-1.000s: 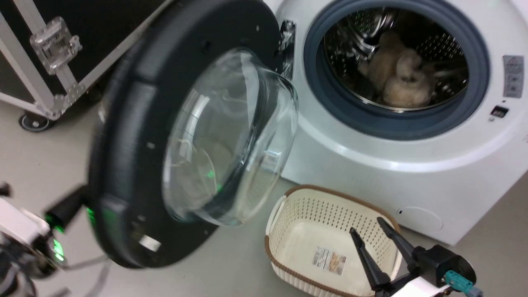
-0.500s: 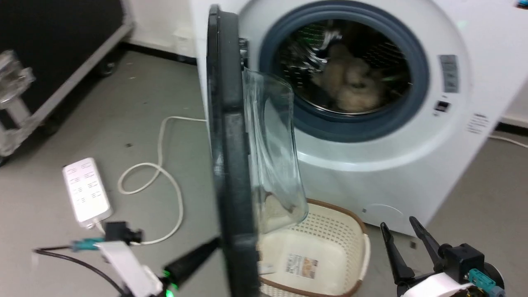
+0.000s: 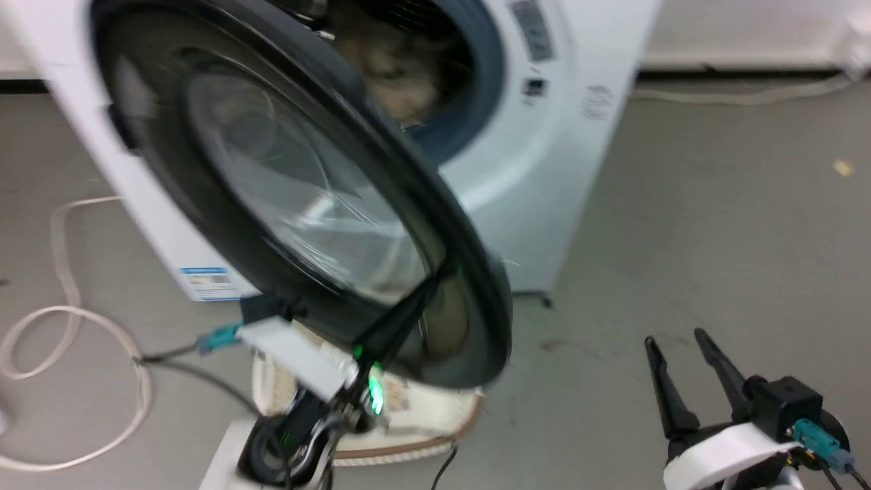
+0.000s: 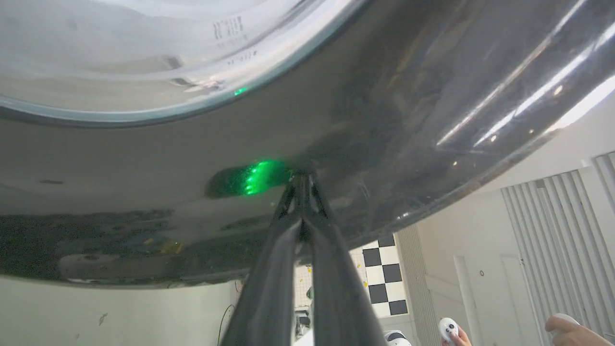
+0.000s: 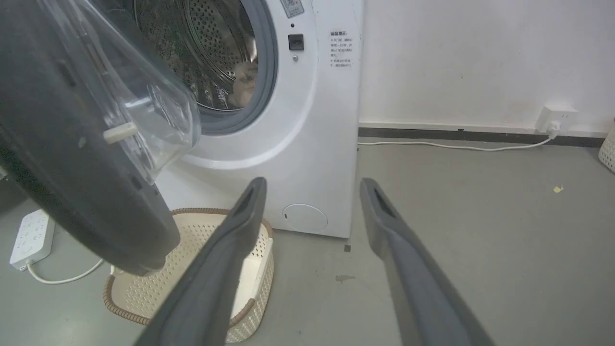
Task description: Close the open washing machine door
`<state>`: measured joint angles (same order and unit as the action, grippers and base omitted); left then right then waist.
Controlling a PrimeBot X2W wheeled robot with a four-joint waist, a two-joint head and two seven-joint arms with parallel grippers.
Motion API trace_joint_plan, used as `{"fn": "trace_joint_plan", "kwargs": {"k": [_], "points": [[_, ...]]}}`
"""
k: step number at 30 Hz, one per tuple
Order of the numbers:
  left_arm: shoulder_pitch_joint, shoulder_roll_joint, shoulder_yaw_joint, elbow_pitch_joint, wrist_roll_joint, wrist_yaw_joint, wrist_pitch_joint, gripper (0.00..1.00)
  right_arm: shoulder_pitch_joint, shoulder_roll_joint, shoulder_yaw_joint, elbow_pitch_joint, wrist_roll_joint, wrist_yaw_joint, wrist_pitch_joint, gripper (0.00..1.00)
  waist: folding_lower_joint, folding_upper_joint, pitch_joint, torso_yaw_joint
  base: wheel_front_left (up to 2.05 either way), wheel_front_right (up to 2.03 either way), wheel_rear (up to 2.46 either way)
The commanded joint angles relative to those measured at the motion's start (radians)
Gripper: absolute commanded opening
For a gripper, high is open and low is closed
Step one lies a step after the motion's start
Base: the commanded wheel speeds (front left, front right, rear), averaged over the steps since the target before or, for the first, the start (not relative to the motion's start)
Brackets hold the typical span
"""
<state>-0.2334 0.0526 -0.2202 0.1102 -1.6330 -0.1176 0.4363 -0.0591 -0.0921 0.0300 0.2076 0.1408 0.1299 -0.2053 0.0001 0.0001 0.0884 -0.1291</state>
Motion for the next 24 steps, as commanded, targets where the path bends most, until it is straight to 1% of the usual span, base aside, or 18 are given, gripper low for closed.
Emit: {"fn": "trace_joint_plan", "kwargs": {"k": [1, 6, 8, 11, 15, 16, 20, 21, 22, 24], "points": [[-0.046, -0.002, -0.017, 0.019, -0.004, -0.008, -0.029, 0.0, -0.02, -0.002, 0.0, 0.004, 0.008, 0.001, -0.009, 1.0, -0.0001, -0.0001, 0.092, -0.109, 0.0, 0.0, 0.0], [-0.21, -0.002, -0.057, 0.146, -0.026, -0.012, -0.168, 0.0, -0.054, 0.009, 0.023, 0.033, 0.023, 0.001, -0.027, 1.0, -0.0001, -0.0001, 0.137, -0.192, 0.0, 0.0, 0.0], [-0.269, -0.002, -0.061, 0.199, -0.03, -0.012, -0.23, 0.0, -0.066, 0.013, 0.034, 0.044, 0.028, 0.001, -0.033, 1.0, -0.0001, -0.0001, 0.146, -0.213, 0.0, 0.0, 0.0], [-0.343, -0.002, -0.073, 0.267, -0.031, -0.013, -0.311, 0.0, -0.08, 0.017, 0.041, 0.06, 0.033, 0.001, -0.041, 1.0, -0.0001, -0.0001, 0.151, -0.226, 0.0, 0.0, 0.0], [-0.385, -0.002, -0.103, 0.313, -0.041, -0.013, -0.376, 0.0, -0.082, 0.018, 0.039, 0.071, 0.036, 0.001, -0.049, 1.0, -0.0001, -0.0001, 0.138, -0.21, 0.0, 0.0, 0.0], [-0.371, -0.002, -0.123, 0.303, -0.048, -0.013, -0.389, 0.0, -0.076, 0.011, 0.043, 0.067, 0.037, 0.001, -0.052, 1.0, -0.0001, -0.0001, 0.116, -0.177, 0.0, 0.0, 0.0], [-0.297, 0.003, -0.136, 0.249, -0.018, -0.013, -0.39, 0.0, -0.056, -0.005, 0.044, 0.05, 0.04, 0.001, -0.054, 1.0, -0.0001, -0.0001, 0.071, -0.114, 0.0, 0.0, 0.0], [-0.271, 0.012, -0.142, 0.227, -0.002, -0.013, -0.392, 0.24, -0.049, -0.009, 0.043, 0.043, 0.041, 0.001, -0.055, 1.0, -0.0001, -0.0001, 0.059, -0.097, 0.0, 0.0, 0.0], [-0.243, 0.025, -0.149, 0.208, 0.025, -0.013, -0.404, 1.0, -0.04, -0.014, 0.04, 0.037, 0.042, 0.001, -0.055, 1.0, -0.0001, -0.0001, 0.043, -0.075, 0.0, 0.0, 0.0], [-0.181, 0.054, -0.165, 0.168, 0.082, -0.013, -0.44, 1.0, -0.022, -0.022, 0.044, 0.022, 0.042, 0.001, -0.055, 1.0, -0.0001, -0.0001, 0.014, -0.039, 0.0, 0.0, 0.0]]}}
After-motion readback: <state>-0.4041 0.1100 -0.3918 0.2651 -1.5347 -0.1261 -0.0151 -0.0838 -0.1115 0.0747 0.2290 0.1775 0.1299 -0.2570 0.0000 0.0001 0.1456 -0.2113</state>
